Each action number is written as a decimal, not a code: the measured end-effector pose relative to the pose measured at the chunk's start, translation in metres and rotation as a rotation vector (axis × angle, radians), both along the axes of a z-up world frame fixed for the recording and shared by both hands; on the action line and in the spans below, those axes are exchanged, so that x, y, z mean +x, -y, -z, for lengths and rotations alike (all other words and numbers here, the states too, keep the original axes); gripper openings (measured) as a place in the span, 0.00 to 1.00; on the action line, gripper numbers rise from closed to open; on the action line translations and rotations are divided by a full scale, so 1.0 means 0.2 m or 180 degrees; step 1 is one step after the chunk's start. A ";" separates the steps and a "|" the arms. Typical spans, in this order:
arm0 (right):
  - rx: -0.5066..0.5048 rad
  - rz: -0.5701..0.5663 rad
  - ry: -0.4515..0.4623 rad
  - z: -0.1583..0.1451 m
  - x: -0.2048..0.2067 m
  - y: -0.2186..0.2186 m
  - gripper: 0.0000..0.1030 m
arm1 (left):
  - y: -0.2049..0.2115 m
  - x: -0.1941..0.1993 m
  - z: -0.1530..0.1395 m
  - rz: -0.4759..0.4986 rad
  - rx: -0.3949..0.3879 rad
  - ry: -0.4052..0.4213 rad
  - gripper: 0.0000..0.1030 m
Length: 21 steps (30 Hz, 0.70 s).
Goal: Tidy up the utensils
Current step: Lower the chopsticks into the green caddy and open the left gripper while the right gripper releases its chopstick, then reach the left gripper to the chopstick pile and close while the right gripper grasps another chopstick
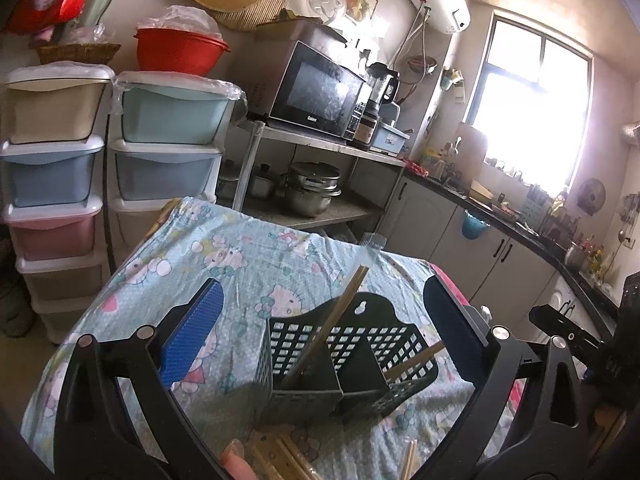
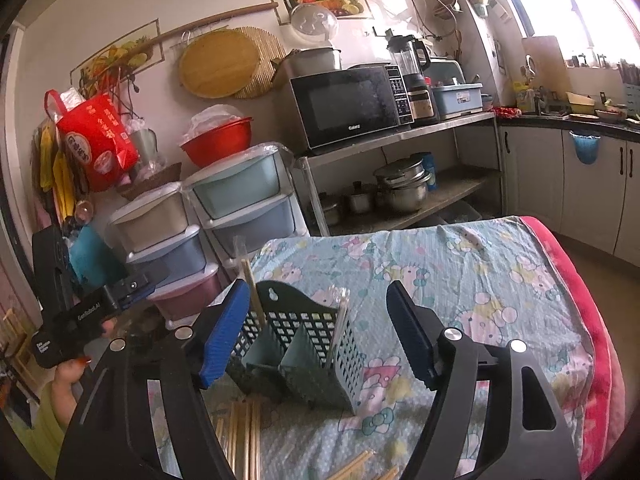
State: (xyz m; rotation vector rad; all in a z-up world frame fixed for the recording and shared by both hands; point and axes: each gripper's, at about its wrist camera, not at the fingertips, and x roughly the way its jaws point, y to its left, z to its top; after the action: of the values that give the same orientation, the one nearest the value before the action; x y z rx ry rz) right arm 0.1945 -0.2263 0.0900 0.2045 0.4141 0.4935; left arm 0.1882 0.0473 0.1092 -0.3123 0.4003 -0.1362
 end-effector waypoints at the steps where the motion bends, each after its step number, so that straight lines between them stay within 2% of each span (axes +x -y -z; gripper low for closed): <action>1: -0.0009 -0.0005 -0.0008 0.01 -0.01 0.00 0.66 | 0.00 -0.01 0.01 -0.0001 0.0005 -0.0006 0.90; 10: -0.0085 -0.0057 -0.0130 0.08 -0.06 -0.02 0.66 | 0.00 -0.06 0.06 -0.0026 0.0025 -0.0105 0.90; 21: -0.0223 -0.0129 -0.0361 0.21 -0.10 -0.04 0.66 | -0.01 -0.11 0.19 0.0033 -0.0087 -0.0313 0.90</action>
State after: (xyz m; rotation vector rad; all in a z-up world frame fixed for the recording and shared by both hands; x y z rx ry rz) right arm 0.1751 -0.2181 0.0484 0.1570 0.5462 0.5077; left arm 0.1663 0.0502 0.0716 -0.3446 0.4979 -0.1370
